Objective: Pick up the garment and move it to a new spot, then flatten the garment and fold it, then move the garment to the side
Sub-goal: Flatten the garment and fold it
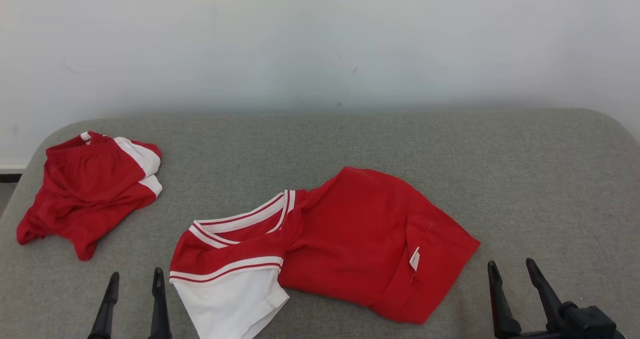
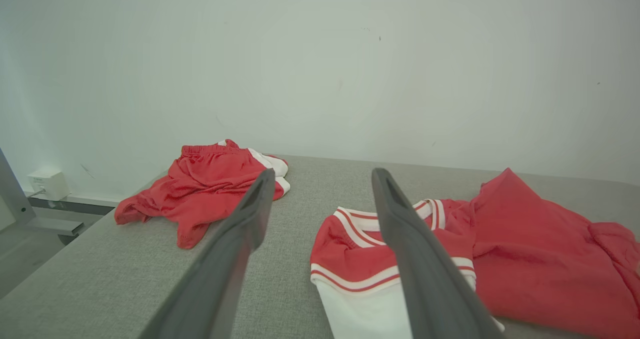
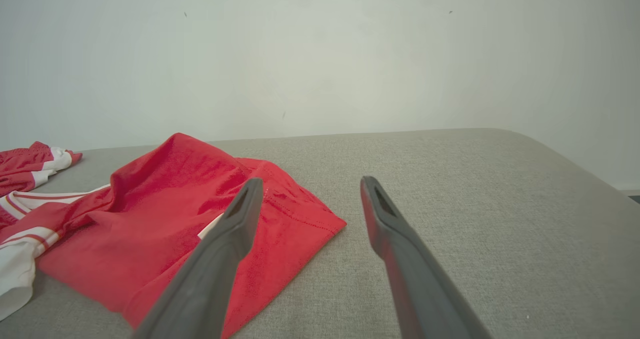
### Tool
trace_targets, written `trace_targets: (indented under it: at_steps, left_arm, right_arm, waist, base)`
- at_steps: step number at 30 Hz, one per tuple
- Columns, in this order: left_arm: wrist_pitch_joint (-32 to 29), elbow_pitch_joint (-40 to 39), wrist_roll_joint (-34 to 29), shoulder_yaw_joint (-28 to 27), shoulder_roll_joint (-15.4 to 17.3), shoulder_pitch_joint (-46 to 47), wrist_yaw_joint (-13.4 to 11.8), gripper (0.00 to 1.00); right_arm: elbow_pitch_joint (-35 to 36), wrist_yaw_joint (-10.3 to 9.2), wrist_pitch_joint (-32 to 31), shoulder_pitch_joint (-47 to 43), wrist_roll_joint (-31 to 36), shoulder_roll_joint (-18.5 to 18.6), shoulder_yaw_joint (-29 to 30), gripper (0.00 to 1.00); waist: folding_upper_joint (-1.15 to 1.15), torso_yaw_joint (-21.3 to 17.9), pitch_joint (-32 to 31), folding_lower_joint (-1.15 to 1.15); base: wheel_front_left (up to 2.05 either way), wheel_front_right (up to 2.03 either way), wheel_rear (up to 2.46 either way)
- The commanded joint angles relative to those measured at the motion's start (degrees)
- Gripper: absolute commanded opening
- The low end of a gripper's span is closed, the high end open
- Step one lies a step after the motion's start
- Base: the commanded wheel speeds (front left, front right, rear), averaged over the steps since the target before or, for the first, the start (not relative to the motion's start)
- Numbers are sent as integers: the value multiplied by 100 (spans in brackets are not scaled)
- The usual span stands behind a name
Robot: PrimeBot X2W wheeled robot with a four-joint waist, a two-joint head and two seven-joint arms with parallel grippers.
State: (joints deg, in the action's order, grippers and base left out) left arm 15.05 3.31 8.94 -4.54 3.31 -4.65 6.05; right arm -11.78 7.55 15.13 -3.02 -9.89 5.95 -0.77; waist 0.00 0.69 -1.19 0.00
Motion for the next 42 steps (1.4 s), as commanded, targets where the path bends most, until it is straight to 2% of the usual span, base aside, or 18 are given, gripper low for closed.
trace_targets:
  at_steps: [1,11,19,21,29,38,39,41,42]
  left_arm:
    - [19,16,-54,15,-15,55,17,100]
    - [19,107,-17,293,-38,301,61,100]
    - [19,280,126,578,-45,687,89,100]
    - [19,296,155,620,-47,731,91,100]
    - [19,393,338,909,-47,989,43,100]
    - [19,425,501,1154,-47,1201,-13,100]
    - [19,429,513,1163,-47,1200,-25,100]
    - [19,431,527,1158,-46,1192,-46,100]
    - [19,430,526,1142,-46,1179,-44,100]
  right_arm:
    - [-56,-13,3,129,-22,65,-56,100]
    - [-811,-13,-493,1601,-73,376,-689,100]
    - [-1869,-13,-1018,3113,-173,502,-1226,100]
    - [-2002,-13,-1022,3303,-212,487,-1292,100]
    - [-3246,-13,-1372,4515,-378,328,-1883,100]
    - [-4706,-13,-1944,5225,-504,193,-2061,100]
    - [-4837,-13,-2008,5274,-507,178,-2058,95]
    - [-5003,-13,-2006,5373,-500,141,-2083,0]
    - [-5067,-13,-1979,5389,-549,101,-2077,0]
  waist:
    - [0,82,46,0]
    - [0,557,375,0]
    - [0,967,772,0]
    - [0,1006,815,0]
    - [0,1228,1049,0]
    - [0,1422,1216,0]
    - [0,1427,1222,0]
    - [0,1416,1244,0]
    - [0,1391,1250,0]
  base:
    - [0,0,0]
    - [0,0,0]
    - [0,0,0]
    - [0,0,0]
    - [0,0,0]
    - [0,0,0]
    - [0,0,0]
    - [0,0,0]
    - [0,0,0]
